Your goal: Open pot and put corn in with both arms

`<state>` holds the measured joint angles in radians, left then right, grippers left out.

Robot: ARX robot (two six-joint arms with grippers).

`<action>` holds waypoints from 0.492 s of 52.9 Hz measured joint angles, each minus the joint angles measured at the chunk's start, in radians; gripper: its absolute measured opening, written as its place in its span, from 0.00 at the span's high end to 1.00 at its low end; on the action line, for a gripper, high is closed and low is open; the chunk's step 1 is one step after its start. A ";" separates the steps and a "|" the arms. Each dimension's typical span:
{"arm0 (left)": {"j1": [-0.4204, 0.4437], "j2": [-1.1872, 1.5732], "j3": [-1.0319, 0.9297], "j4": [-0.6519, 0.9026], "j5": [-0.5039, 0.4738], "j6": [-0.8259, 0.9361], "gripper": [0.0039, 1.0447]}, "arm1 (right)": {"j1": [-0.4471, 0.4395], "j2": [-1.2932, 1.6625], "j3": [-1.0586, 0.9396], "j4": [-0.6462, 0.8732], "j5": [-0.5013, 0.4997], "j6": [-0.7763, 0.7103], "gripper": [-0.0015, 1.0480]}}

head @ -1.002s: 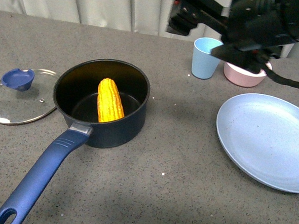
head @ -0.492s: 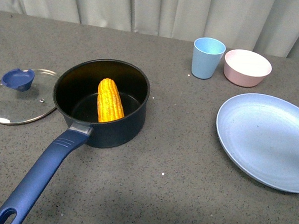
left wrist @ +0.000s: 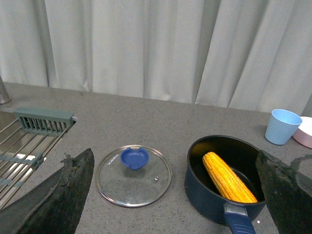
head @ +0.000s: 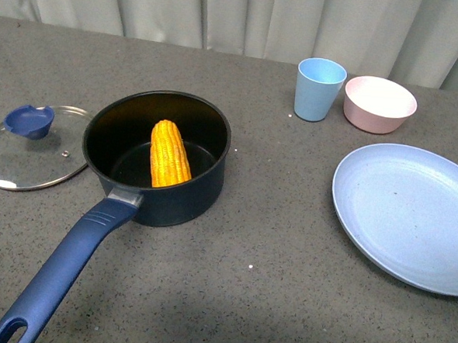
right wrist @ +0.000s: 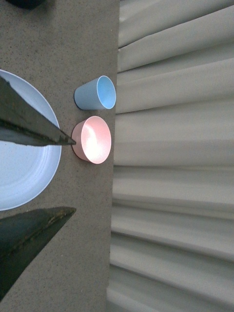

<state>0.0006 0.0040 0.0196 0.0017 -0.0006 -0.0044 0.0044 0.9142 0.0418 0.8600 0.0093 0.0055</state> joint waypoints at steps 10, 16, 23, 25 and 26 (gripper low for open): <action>0.000 0.000 0.000 0.000 0.000 0.000 0.06 | -0.002 -0.122 -0.023 -0.105 -0.006 -0.001 0.94; 0.000 0.000 0.000 0.000 0.000 0.000 0.06 | -0.002 -0.200 -0.030 -0.171 -0.007 -0.003 0.99; 0.000 0.000 0.000 0.000 0.000 0.000 0.06 | -0.002 -0.314 -0.036 -0.273 -0.008 -0.003 0.99; 0.000 0.000 0.000 0.000 0.000 0.000 0.06 | -0.002 -0.348 -0.036 -0.303 -0.008 -0.003 0.99; 0.000 0.000 0.000 0.000 0.000 0.000 0.06 | -0.002 -0.360 -0.036 -0.315 -0.008 -0.003 0.99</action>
<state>0.0006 0.0040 0.0196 0.0013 -0.0002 -0.0044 0.0021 0.5541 0.0055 0.5453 0.0017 0.0021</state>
